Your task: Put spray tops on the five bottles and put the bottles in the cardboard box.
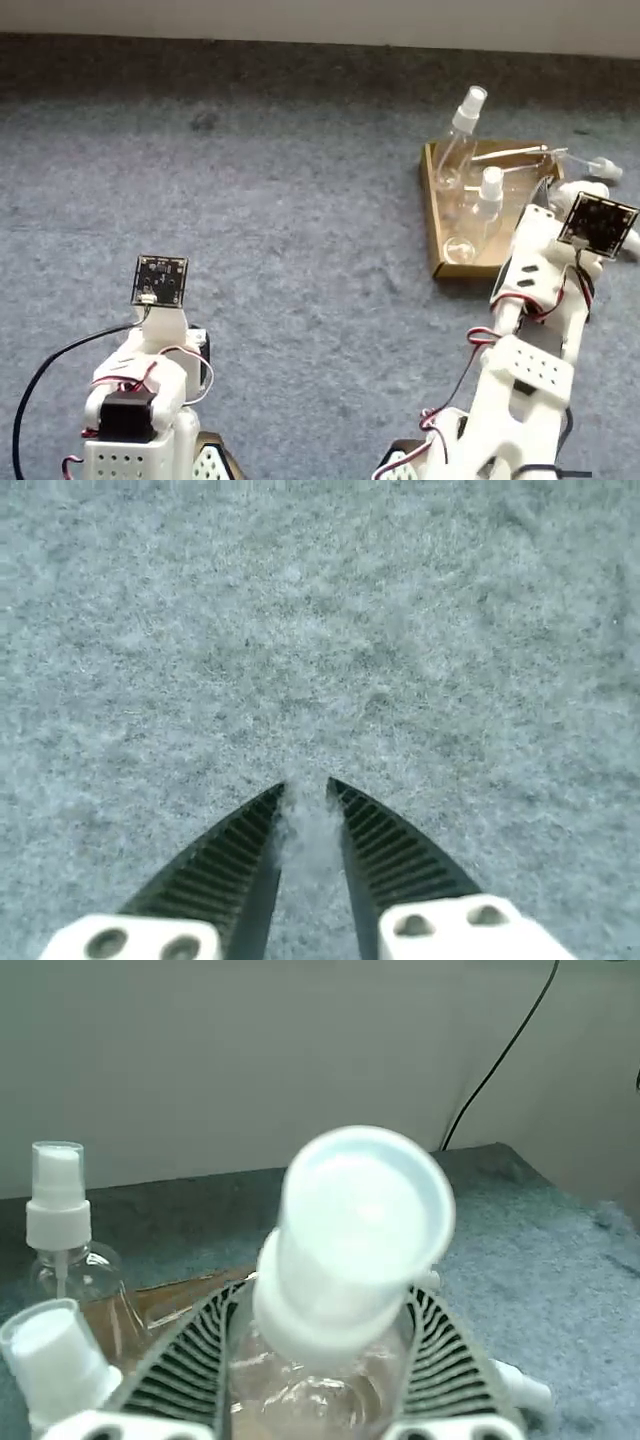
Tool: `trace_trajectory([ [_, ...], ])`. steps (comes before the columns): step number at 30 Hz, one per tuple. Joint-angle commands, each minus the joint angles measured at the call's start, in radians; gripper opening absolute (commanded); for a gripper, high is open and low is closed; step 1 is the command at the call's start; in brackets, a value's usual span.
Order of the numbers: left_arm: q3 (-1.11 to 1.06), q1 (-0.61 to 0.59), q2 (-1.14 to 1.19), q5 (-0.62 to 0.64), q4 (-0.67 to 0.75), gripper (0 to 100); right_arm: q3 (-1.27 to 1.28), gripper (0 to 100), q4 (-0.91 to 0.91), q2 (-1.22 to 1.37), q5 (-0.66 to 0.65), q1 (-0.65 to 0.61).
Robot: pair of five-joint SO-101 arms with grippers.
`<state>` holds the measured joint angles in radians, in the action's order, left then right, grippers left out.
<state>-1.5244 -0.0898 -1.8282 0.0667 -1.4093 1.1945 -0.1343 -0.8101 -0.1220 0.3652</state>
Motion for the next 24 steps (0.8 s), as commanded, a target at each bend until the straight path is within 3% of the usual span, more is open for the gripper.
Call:
trace_trajectory([
  [1,-0.041,-0.012,-0.001,-0.005,0.008,1,-0.015,4.5,-0.128,0.143,-0.006,0.019],
  [6,-0.170,-0.015,-0.001,-0.009,0.063,1,-0.021,4.5,-0.209,0.292,-0.006,0.018],
  [13,-0.170,-0.015,0.002,-0.005,0.068,1,-0.022,4.5,-0.346,0.421,-0.006,0.019],
  [24,-0.170,-0.015,0.002,-0.005,0.068,1,-0.246,4.5,-0.352,0.725,-0.006,0.021],
])
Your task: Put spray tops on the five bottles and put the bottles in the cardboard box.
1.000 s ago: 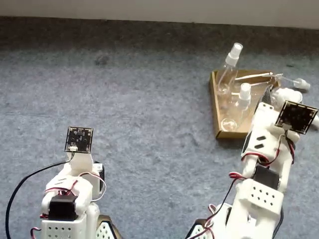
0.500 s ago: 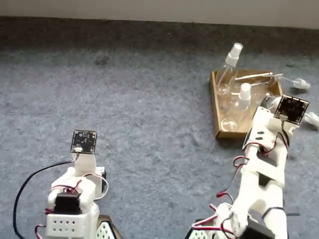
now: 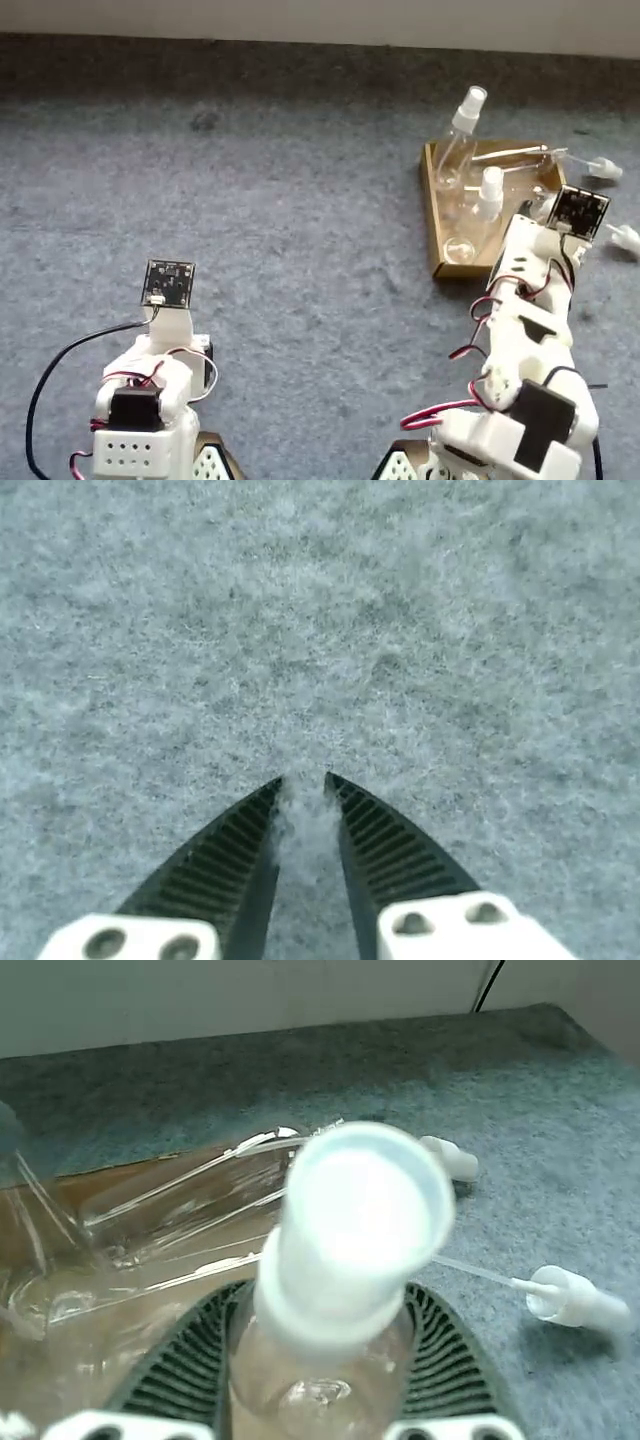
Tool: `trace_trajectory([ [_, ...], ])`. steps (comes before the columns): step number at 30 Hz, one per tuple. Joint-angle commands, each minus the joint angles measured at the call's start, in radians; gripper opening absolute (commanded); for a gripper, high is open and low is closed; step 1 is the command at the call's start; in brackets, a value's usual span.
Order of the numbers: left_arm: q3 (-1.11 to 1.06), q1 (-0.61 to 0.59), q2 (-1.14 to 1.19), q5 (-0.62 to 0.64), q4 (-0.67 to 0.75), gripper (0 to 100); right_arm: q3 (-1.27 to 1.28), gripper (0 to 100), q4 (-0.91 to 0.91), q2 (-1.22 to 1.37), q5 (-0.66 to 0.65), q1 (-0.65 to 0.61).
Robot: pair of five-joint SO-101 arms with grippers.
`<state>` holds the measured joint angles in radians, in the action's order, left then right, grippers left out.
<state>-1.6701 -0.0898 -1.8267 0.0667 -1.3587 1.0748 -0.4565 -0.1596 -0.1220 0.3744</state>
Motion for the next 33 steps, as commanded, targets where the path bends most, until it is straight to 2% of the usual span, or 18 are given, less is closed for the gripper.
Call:
trace_trajectory([
  [1,-0.024,-0.015,0.001,-0.005,0.017,1,-0.142,4.5,-0.030,0.099,-0.006,0.012],
  [17,-0.024,-0.010,0.001,-0.005,0.017,1,-0.171,5.3,-0.030,0.147,-0.012,0.012],
  [23,-0.024,-0.010,0.001,-0.005,0.017,1,-0.168,15.9,-0.030,0.147,-0.012,0.012],
  [33,-0.024,-0.010,0.001,-0.005,0.017,1,-0.168,16.7,-0.030,0.145,-0.012,0.016],
])
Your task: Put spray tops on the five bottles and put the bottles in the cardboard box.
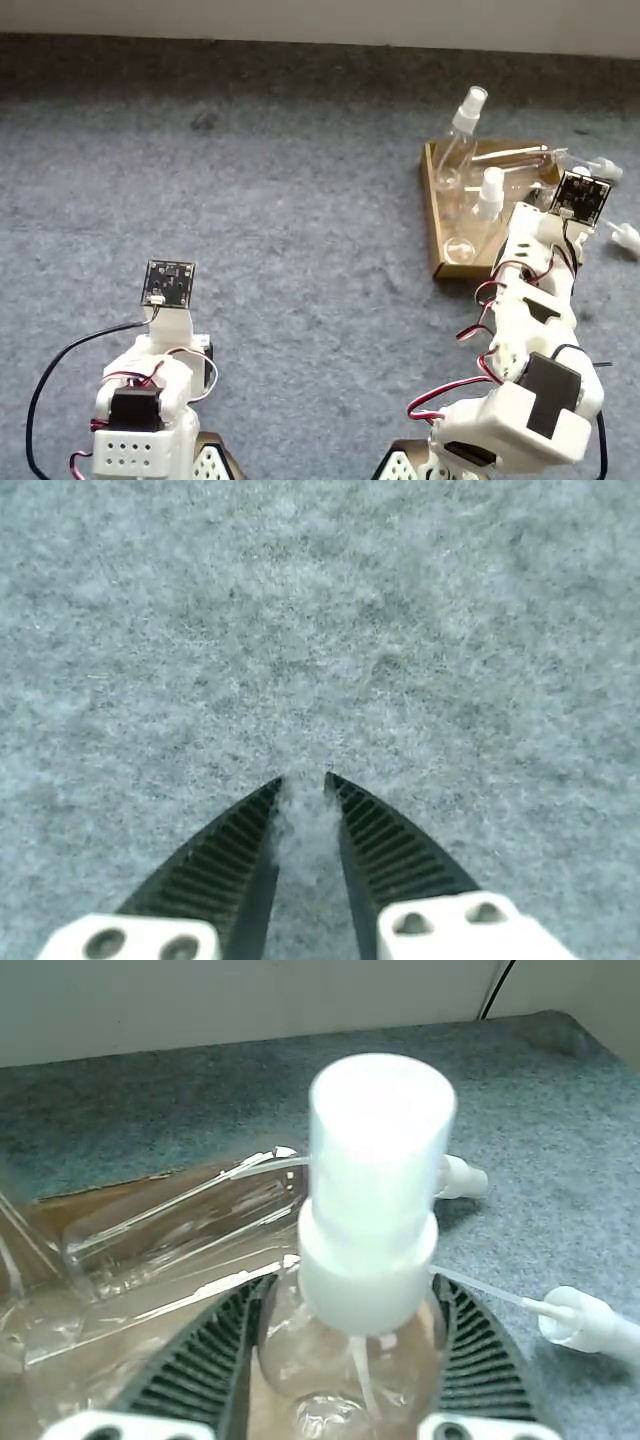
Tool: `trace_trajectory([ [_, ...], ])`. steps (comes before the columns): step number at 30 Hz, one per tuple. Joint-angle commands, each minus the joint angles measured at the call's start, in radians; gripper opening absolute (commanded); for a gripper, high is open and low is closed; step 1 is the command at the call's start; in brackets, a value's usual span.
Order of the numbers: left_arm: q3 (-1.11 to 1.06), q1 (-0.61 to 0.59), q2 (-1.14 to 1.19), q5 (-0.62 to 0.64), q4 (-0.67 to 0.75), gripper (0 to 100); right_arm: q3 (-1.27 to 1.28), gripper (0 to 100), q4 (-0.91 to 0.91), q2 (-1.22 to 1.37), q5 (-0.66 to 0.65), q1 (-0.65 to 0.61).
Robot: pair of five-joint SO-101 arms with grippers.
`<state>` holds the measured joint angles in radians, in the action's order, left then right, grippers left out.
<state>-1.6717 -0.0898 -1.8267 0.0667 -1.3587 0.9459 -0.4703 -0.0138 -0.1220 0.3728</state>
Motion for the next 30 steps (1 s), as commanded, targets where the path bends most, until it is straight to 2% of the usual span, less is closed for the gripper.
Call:
trace_trajectory([
  [1,-0.022,-0.010,0.001,-0.005,0.017,1,-0.039,16.7,-0.016,-0.001,-0.012,0.021],
  [9,-0.022,-0.010,0.001,-0.005,0.017,1,-0.039,16.9,-0.016,-0.002,-0.014,0.024],
  [15,-0.022,-0.010,0.001,-0.005,0.017,1,-0.039,25.4,-0.016,-0.002,-0.014,0.024],
  [30,-0.022,-0.012,0.001,-0.005,0.017,1,-0.039,25.6,-0.016,-0.058,-0.009,0.024],
])
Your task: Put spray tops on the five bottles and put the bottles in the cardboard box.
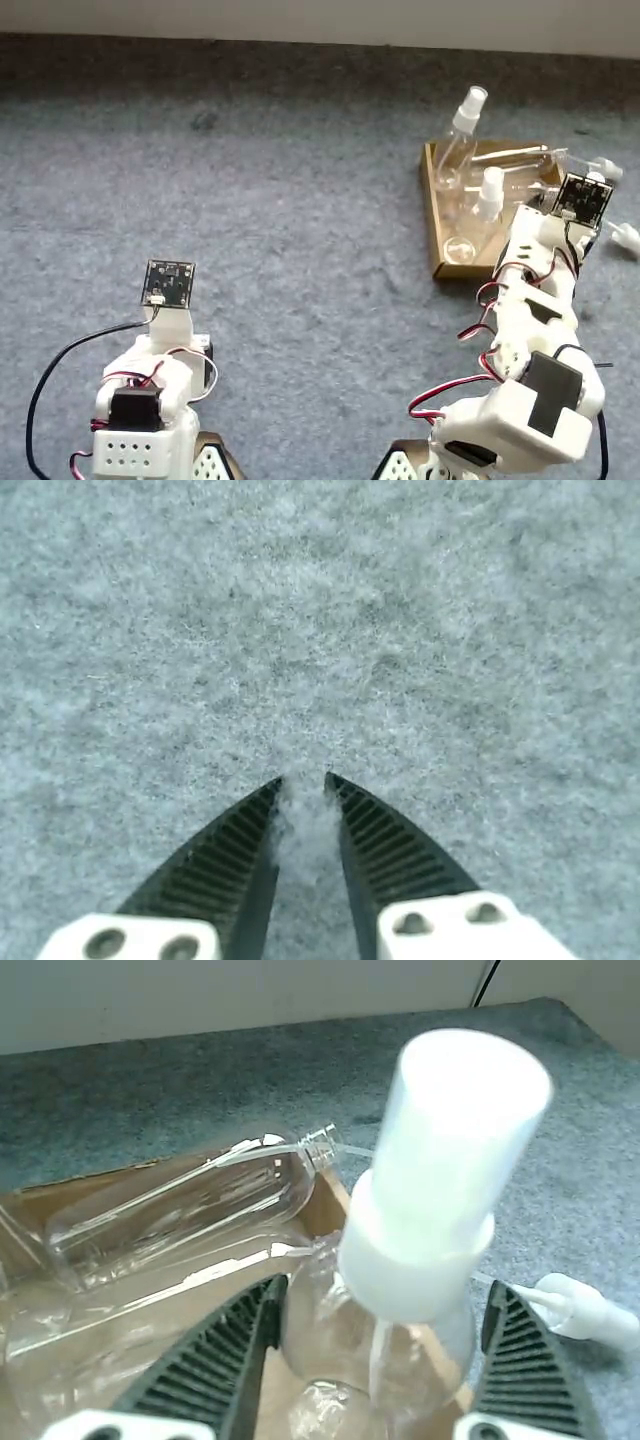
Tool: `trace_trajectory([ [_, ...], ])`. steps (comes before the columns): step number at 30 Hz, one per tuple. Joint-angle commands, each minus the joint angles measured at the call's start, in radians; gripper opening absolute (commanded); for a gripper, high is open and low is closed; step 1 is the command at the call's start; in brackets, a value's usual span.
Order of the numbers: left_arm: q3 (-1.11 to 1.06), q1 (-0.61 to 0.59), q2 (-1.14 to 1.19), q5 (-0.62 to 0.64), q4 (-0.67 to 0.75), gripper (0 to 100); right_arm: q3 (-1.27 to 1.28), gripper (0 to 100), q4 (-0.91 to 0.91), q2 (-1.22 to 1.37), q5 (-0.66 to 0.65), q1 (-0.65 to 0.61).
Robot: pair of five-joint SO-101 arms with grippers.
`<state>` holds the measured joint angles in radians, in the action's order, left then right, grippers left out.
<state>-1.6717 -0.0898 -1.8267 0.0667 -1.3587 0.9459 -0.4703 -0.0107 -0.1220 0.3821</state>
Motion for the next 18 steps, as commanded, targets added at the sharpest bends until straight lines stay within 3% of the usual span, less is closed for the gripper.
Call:
trace_trajectory([
  [1,-0.022,-0.012,0.001,-0.005,0.017,1,-0.036,25.6,-0.015,-0.090,-0.009,0.013],
  [10,-0.022,-0.010,0.001,-0.005,0.017,1,-0.012,25.6,0.219,-0.361,-0.006,0.005],
  [18,-0.022,-0.013,0.001,-0.005,0.017,1,-0.013,25.6,0.315,-0.545,-0.006,0.010],
])
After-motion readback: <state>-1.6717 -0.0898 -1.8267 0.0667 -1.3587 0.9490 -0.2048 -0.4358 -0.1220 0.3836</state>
